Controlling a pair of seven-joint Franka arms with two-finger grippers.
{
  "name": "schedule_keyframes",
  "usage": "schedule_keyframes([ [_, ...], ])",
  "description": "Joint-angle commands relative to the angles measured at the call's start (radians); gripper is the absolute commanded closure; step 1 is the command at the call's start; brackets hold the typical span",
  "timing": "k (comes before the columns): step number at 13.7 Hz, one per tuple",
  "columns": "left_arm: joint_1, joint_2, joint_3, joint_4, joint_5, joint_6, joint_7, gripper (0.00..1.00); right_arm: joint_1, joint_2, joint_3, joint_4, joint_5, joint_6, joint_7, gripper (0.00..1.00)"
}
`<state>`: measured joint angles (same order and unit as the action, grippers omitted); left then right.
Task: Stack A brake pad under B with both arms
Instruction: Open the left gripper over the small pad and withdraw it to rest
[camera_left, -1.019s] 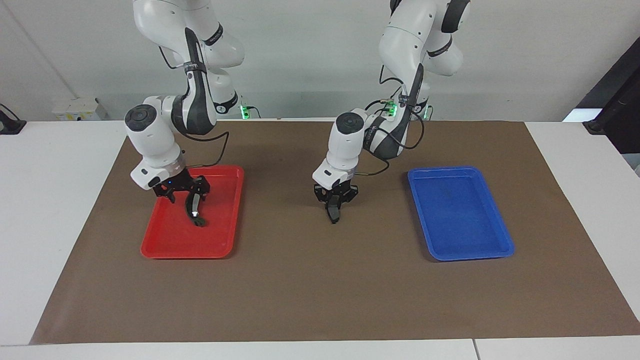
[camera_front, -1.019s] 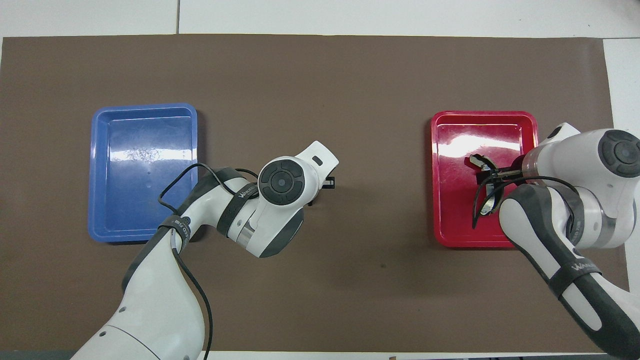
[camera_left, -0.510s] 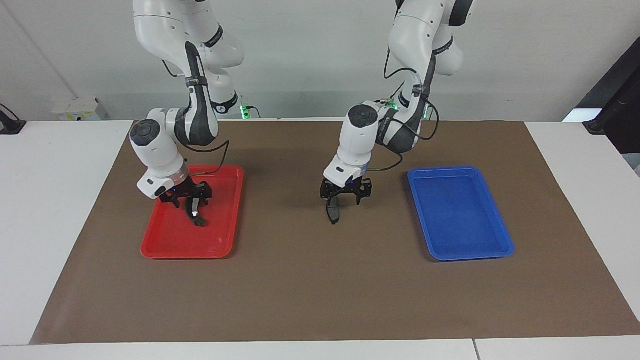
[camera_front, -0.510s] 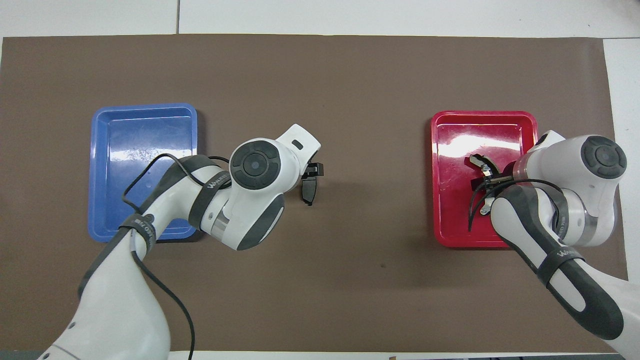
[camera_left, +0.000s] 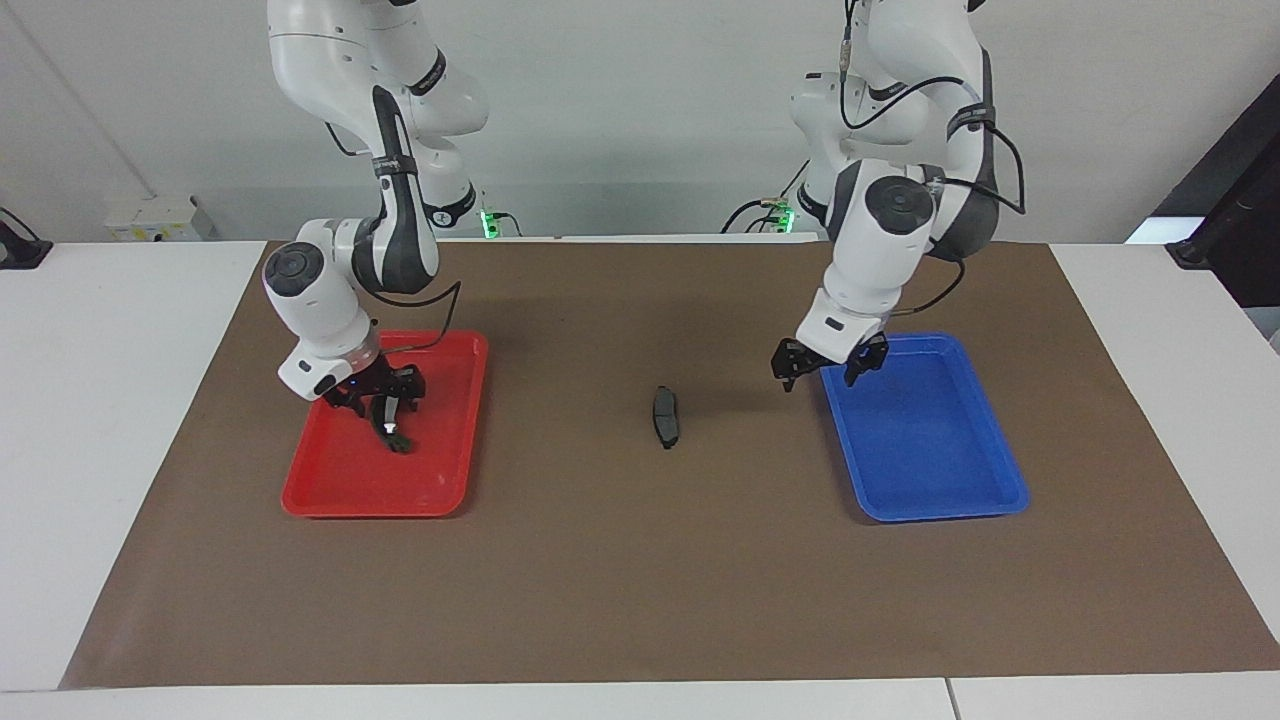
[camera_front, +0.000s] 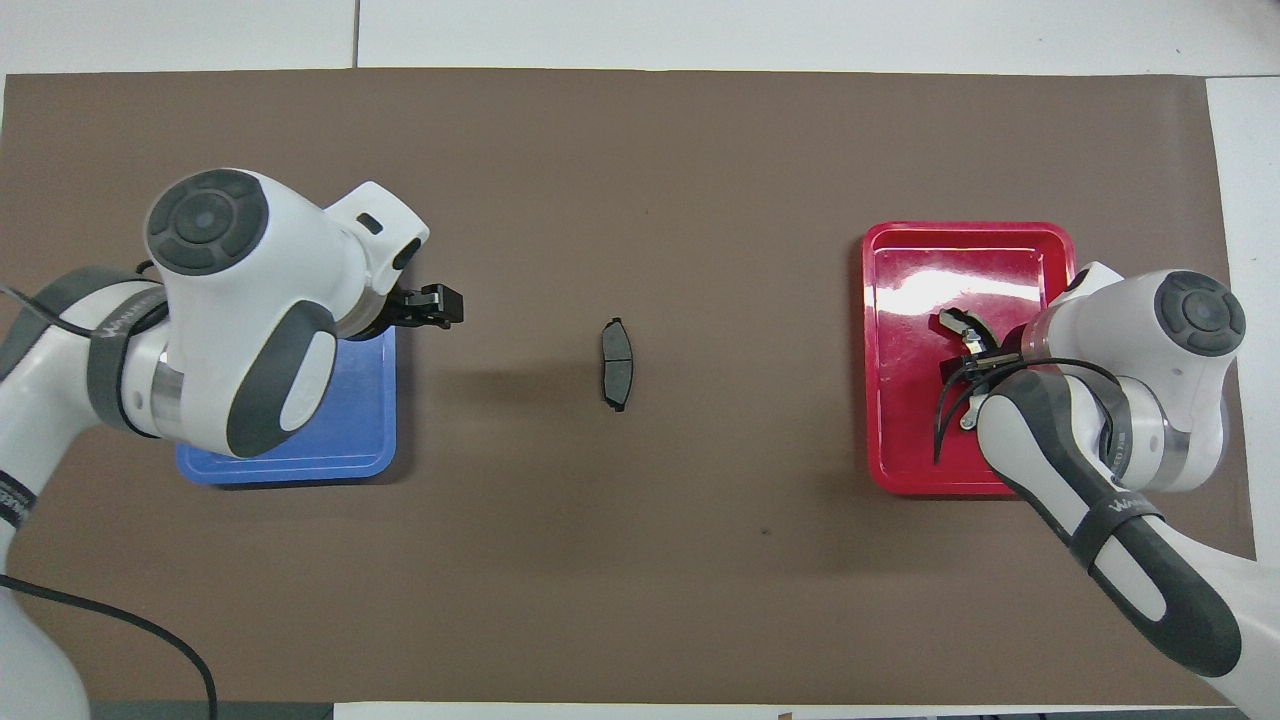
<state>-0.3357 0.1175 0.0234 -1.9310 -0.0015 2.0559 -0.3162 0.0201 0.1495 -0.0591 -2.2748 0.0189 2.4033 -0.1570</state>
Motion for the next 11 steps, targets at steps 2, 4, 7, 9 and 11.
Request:
schedule_keyframes([
  [2,0.153,-0.099,-0.01,-0.045,0.012,-0.085,0.164,0.01,-0.003,-0.007,0.005,0.003,0.026,-0.016,-0.038,0.47],
  [4,0.243,-0.139,-0.01,-0.036,0.012,-0.099,0.261,0.01,-0.003,-0.007,0.007,0.015,0.026,-0.036,-0.038,0.79],
  [7,0.299,-0.17,-0.003,0.021,0.012,-0.147,0.286,0.01,-0.005,-0.004,0.009,0.069,0.026,-0.099,-0.029,1.0],
  [9,0.322,-0.148,-0.002,0.136,0.011,-0.258,0.325,0.01,0.003,-0.007,0.015,0.109,0.027,-0.147,-0.018,1.0],
  [11,0.349,-0.108,-0.003,0.26,0.009,-0.368,0.364,0.01,0.05,-0.008,0.015,0.184,0.029,-0.229,0.055,1.0],
])
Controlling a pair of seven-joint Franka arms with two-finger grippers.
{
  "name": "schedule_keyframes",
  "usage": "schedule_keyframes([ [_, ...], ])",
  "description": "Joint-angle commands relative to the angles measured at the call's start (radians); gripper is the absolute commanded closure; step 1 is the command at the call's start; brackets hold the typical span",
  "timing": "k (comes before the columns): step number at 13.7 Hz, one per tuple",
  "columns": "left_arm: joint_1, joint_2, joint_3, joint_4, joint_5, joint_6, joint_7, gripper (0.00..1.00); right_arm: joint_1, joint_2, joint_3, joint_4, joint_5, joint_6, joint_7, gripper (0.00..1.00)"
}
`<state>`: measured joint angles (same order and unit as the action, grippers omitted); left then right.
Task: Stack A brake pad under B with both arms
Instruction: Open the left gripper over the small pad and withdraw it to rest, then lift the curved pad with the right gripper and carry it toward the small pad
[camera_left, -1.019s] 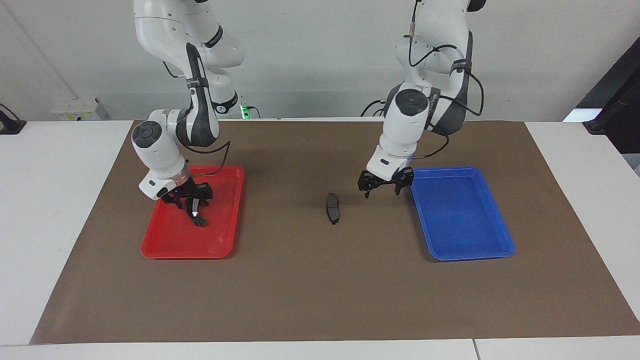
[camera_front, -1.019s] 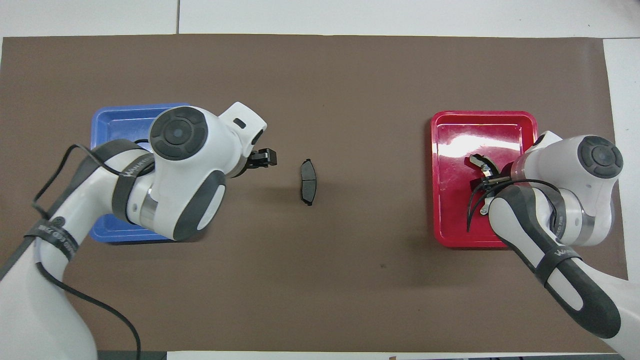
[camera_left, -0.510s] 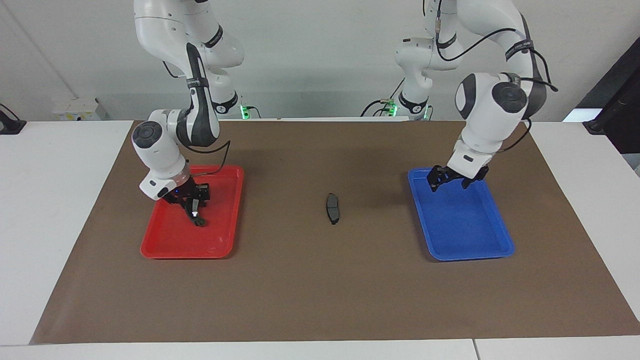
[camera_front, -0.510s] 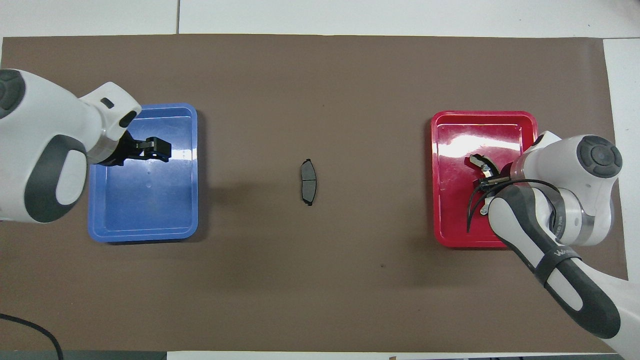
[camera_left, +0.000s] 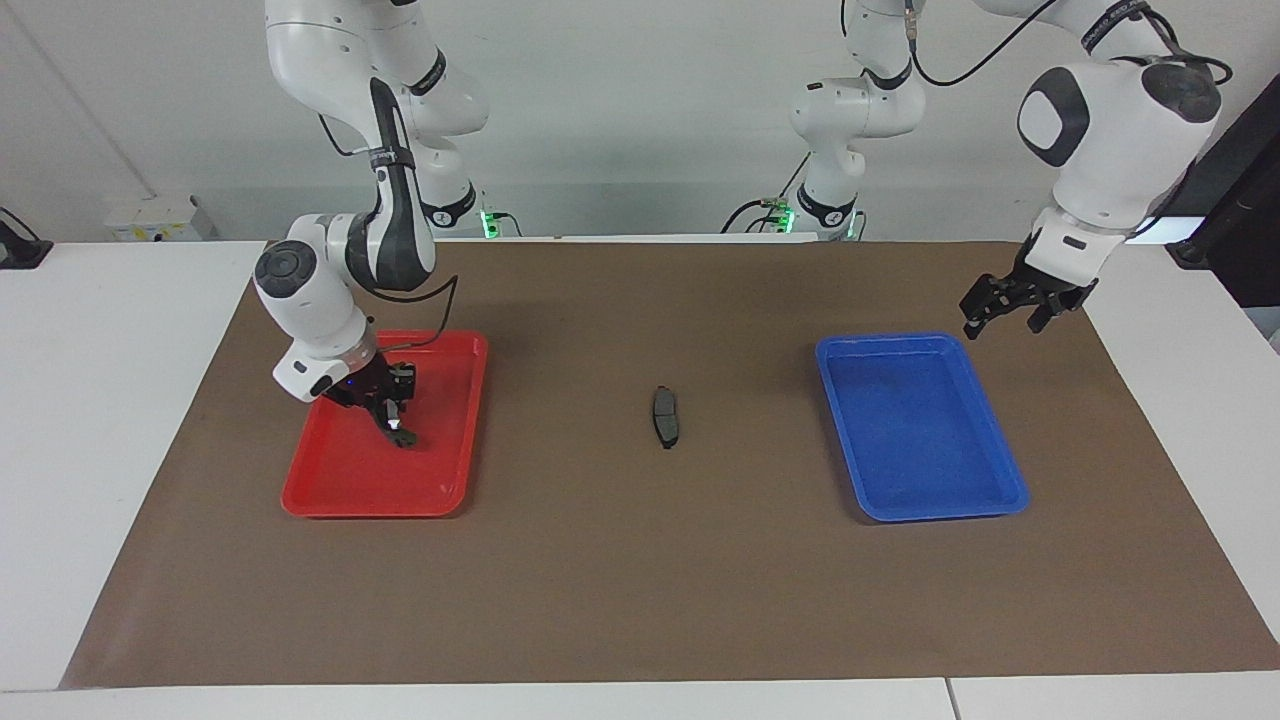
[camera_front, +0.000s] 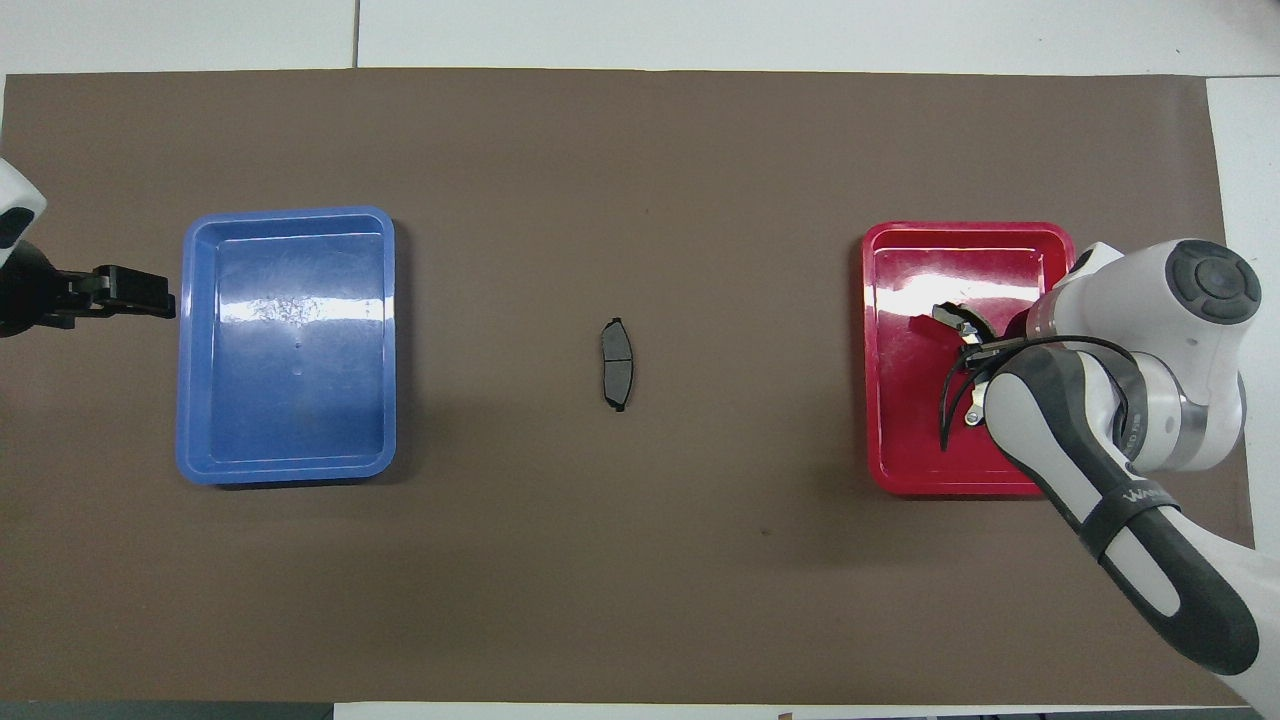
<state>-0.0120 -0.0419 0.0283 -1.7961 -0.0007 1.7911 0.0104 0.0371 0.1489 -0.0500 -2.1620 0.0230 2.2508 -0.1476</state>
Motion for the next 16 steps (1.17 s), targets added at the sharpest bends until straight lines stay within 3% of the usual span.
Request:
schedule_keyframes([
  [1,0.026,0.072,-0.008,0.185,0.005,-0.163,0.039,0.01,0.068,-0.002,0.005,0.123,0.026,-0.121,0.115,1.0],
  [3,0.026,0.088,-0.008,0.25,0.002,-0.234,0.04,0.01,0.156,0.024,0.005,0.204,0.026,-0.157,0.209,1.0],
  [6,0.017,0.025,-0.008,0.151,0.002,-0.227,0.042,0.01,0.26,0.067,0.005,0.305,0.025,-0.213,0.285,1.0],
  [10,0.014,0.02,-0.008,0.139,0.002,-0.226,0.043,0.01,0.4,0.207,0.005,0.496,0.026,-0.283,0.52,1.0],
  [16,0.026,0.02,-0.008,0.144,0.002,-0.228,0.036,0.0,0.515,0.325,0.013,0.58,0.084,-0.209,0.674,1.0],
])
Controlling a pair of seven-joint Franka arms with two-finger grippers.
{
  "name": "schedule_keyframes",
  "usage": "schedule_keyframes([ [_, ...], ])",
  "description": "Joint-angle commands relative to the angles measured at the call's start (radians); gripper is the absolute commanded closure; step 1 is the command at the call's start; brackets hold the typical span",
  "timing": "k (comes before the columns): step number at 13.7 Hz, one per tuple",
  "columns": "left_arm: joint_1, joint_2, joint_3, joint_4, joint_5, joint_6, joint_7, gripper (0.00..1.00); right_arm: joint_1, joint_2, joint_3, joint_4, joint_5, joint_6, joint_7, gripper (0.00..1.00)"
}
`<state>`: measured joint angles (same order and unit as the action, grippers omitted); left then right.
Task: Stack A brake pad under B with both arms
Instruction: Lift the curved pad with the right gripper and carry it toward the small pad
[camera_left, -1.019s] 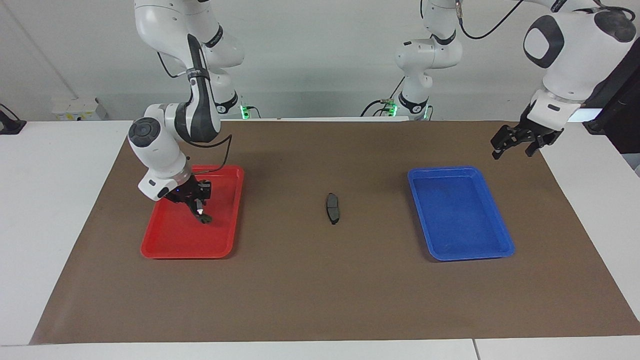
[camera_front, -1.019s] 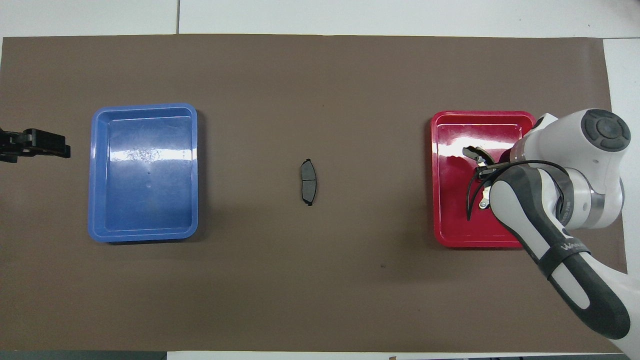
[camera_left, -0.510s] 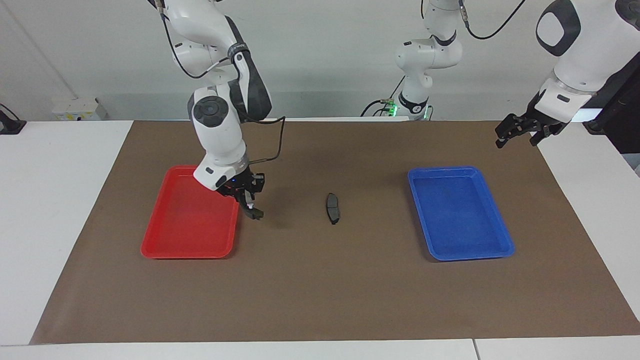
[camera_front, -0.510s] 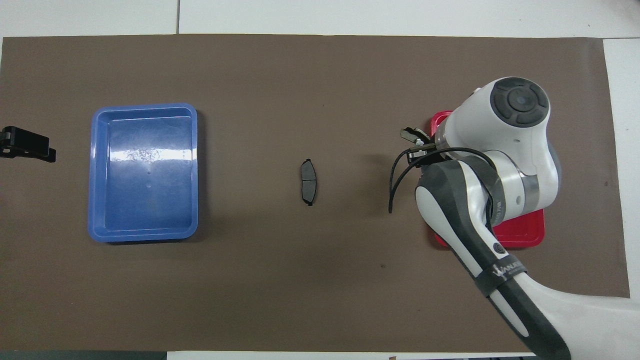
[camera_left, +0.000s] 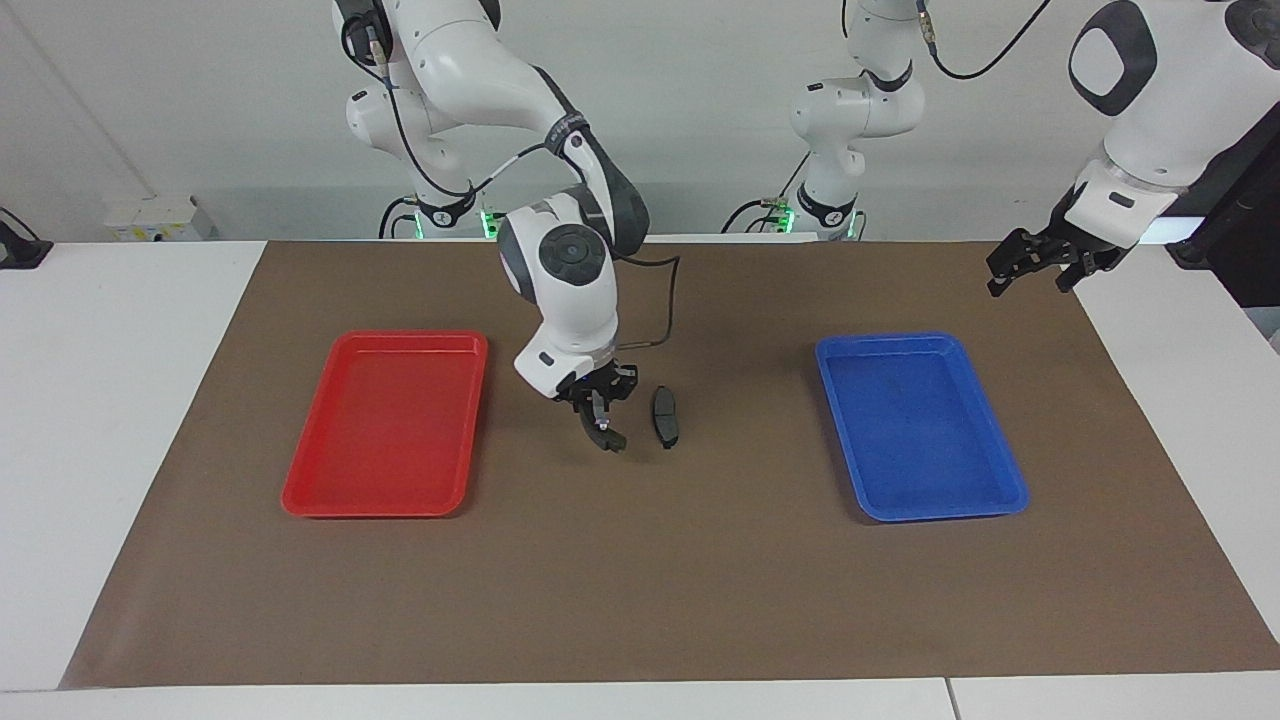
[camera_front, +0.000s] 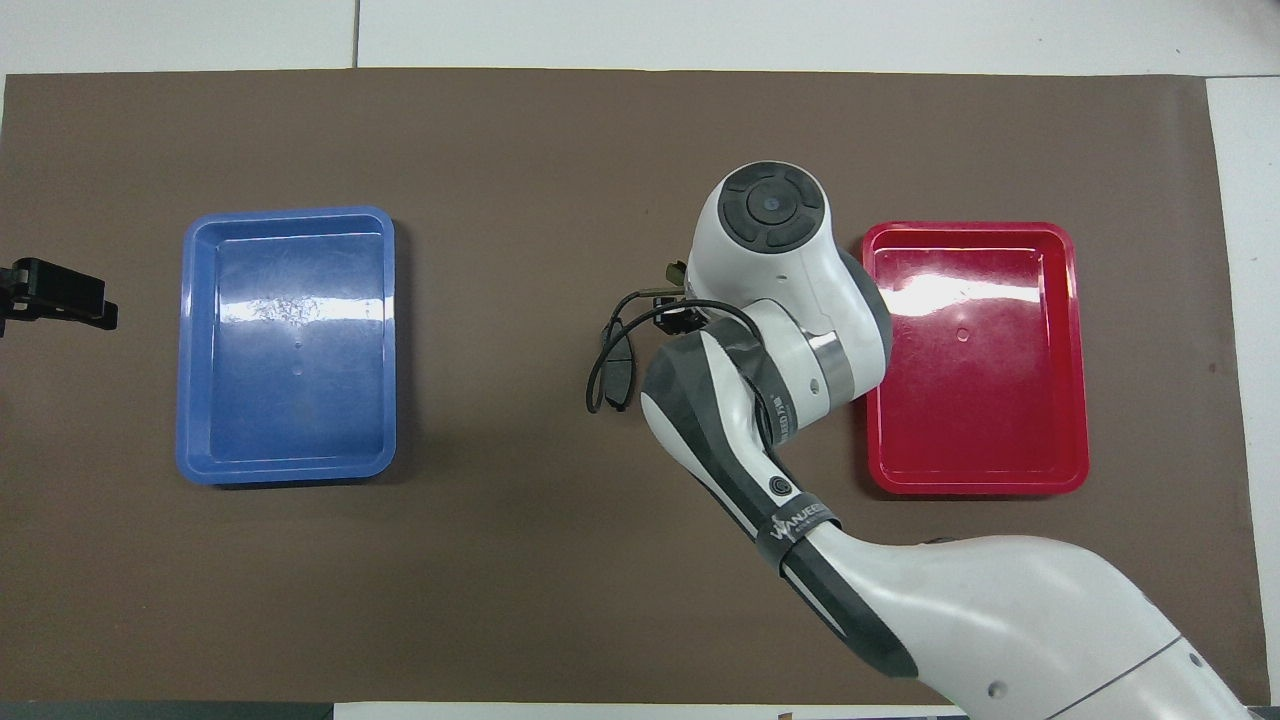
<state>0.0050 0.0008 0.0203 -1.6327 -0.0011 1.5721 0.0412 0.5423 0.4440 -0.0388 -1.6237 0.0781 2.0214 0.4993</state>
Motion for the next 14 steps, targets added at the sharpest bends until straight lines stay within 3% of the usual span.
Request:
schedule_keyframes([
  [1,0.01,-0.022,0.001,-0.019,0.003,-0.009,0.005,0.0,0.033,0.036,0.002,0.039,0.031,0.051,0.028,1.0],
  [14,0.01,-0.021,0.001,-0.019,0.003,-0.009,0.005,0.0,0.091,0.059,0.004,-0.058,0.031,0.194,0.081,1.0],
])
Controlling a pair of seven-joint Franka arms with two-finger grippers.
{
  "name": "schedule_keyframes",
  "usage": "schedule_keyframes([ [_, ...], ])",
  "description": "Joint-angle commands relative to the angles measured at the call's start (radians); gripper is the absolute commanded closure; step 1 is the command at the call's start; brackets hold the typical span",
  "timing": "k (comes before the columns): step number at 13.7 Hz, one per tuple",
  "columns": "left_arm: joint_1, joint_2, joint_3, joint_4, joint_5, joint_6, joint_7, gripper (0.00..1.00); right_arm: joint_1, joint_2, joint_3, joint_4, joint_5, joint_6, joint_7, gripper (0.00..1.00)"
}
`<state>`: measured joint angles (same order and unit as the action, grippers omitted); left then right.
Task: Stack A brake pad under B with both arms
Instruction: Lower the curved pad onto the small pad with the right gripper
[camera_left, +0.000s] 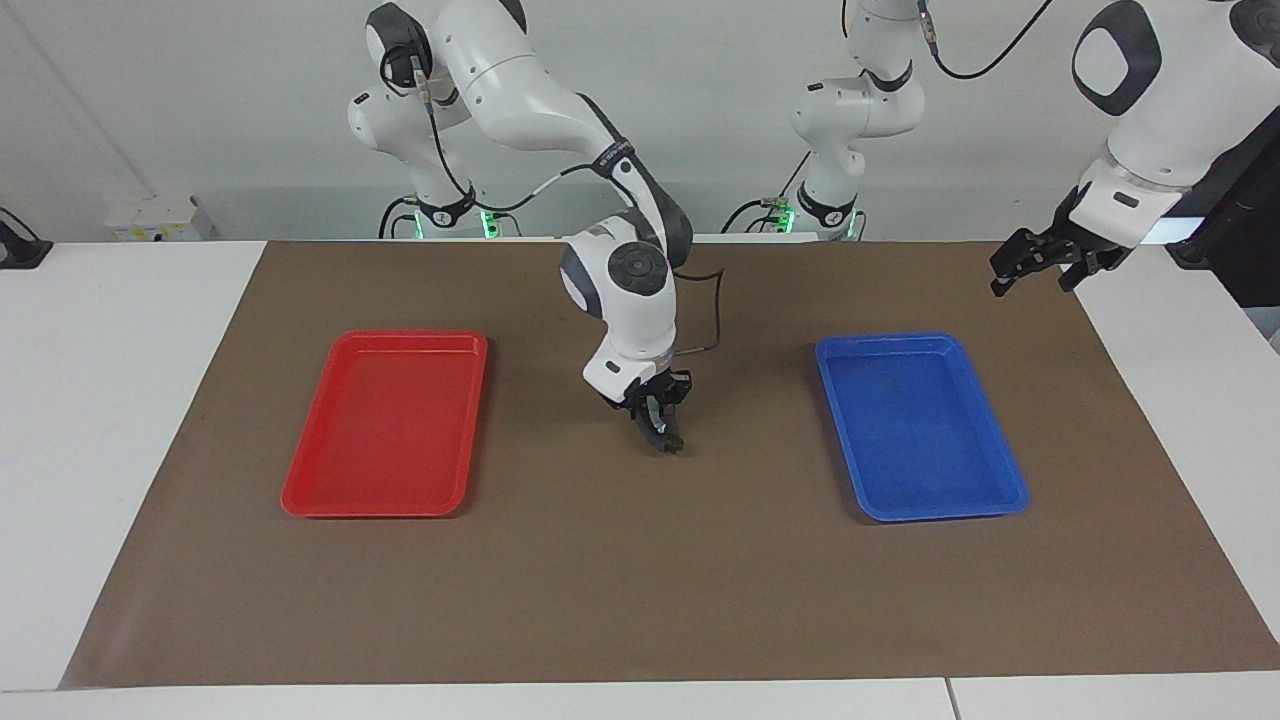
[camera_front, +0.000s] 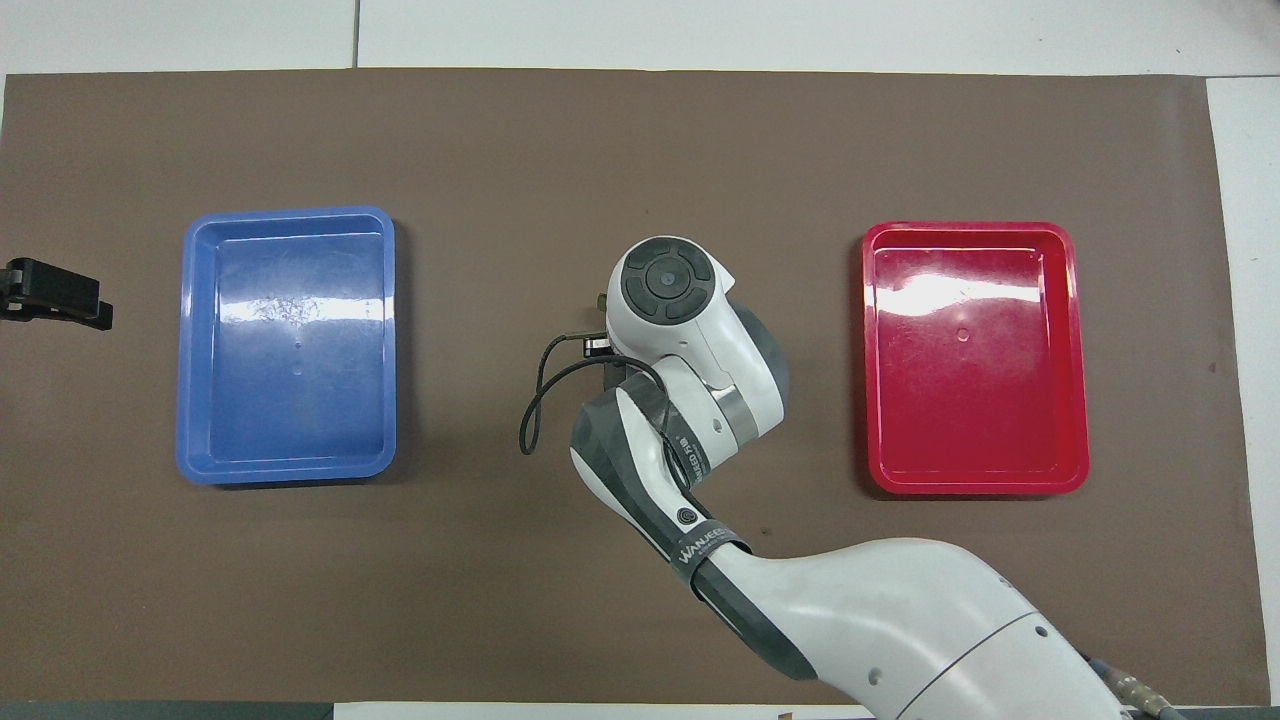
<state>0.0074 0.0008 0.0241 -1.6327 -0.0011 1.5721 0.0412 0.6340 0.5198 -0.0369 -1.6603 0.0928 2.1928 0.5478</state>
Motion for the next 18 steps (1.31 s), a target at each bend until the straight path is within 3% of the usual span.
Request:
schedule_keyframes([
  [1,0.008,-0.021,-0.004,-0.019,0.003,-0.007,0.005,0.0,0.0,-0.017,0.002,-0.03,0.016,0.028,0.034,1.0],
  [15,0.008,-0.021,-0.004,-0.019,0.003,-0.009,0.005,0.0,0.019,-0.01,0.002,-0.045,-0.002,0.048,0.006,0.99],
  [16,0.008,-0.022,-0.003,-0.019,0.003,-0.009,0.005,0.0,0.019,-0.012,0.002,-0.05,-0.001,0.056,0.006,0.93],
  [17,0.008,-0.022,-0.003,-0.019,0.003,-0.009,0.005,0.0,0.019,-0.012,0.002,-0.058,-0.001,0.074,0.007,0.53],
  [18,0.008,-0.021,-0.004,-0.019,0.003,-0.009,0.005,0.0,0.024,-0.017,0.002,-0.079,-0.001,0.1,0.014,0.02],
])
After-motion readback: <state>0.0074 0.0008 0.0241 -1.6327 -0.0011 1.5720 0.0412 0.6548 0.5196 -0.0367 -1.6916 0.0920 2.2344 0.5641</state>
